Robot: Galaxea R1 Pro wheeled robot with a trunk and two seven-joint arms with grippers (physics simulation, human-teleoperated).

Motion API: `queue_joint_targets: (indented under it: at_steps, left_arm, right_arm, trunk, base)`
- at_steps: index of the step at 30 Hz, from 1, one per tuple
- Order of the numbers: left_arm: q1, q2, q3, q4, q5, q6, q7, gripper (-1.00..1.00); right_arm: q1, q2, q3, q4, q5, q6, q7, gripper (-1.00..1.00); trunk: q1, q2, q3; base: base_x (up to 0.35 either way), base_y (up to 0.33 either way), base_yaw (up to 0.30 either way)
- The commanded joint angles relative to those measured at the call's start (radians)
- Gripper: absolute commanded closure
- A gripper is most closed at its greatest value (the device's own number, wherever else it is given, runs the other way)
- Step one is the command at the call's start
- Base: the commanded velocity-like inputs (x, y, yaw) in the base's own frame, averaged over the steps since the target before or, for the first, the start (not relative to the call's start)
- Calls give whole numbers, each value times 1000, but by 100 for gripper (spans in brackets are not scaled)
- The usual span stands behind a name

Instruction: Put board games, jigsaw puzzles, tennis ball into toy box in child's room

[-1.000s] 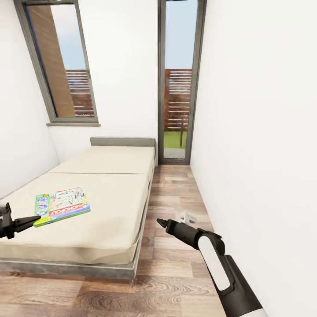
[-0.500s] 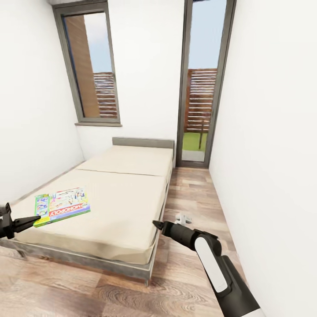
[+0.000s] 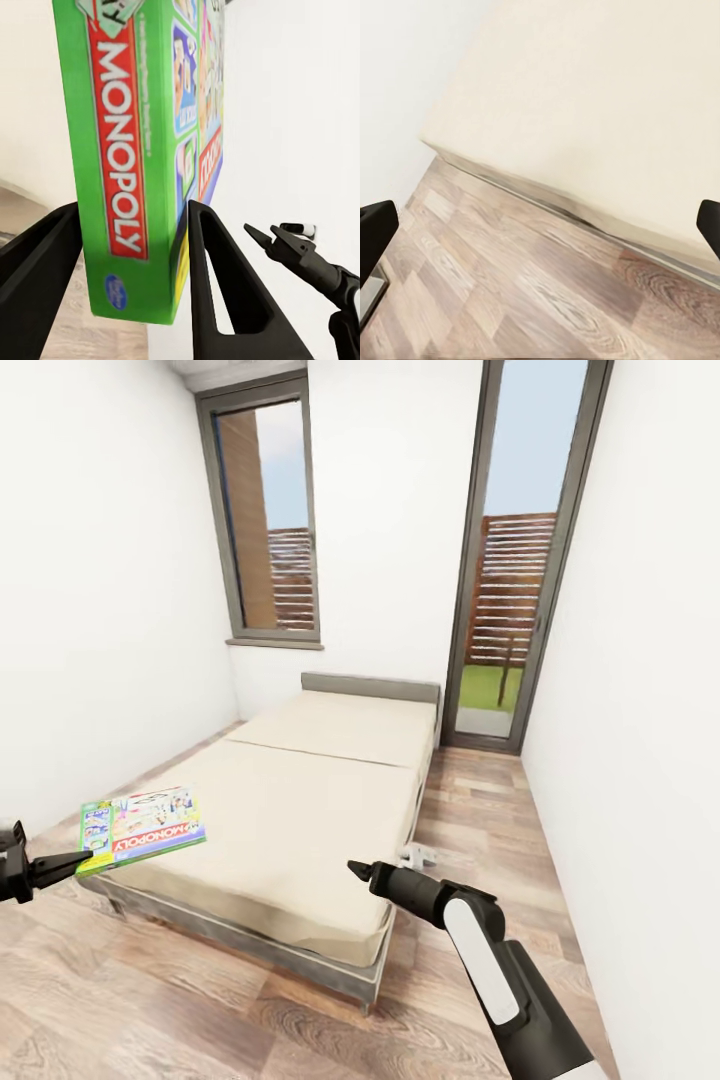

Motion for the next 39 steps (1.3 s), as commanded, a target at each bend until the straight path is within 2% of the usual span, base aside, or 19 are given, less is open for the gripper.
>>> queue_joint_targets:
  at_steps: [1, 39]
  left_arm:
    - [-1, 0, 1, 0, 0, 11, -4, 100]
    - [-1, -8, 2, 0, 2, 10, -4, 100]
  right_arm:
    - [-1, 0, 0, -1, -7, 4, -6, -100]
    - [-1, 2, 1, 0, -7, 4, -6, -100]
  trunk:
    - [-4, 7, 2]
    - [-150, 273, 121]
  base:
    - [0, 0, 292]
    - [0, 0, 292]
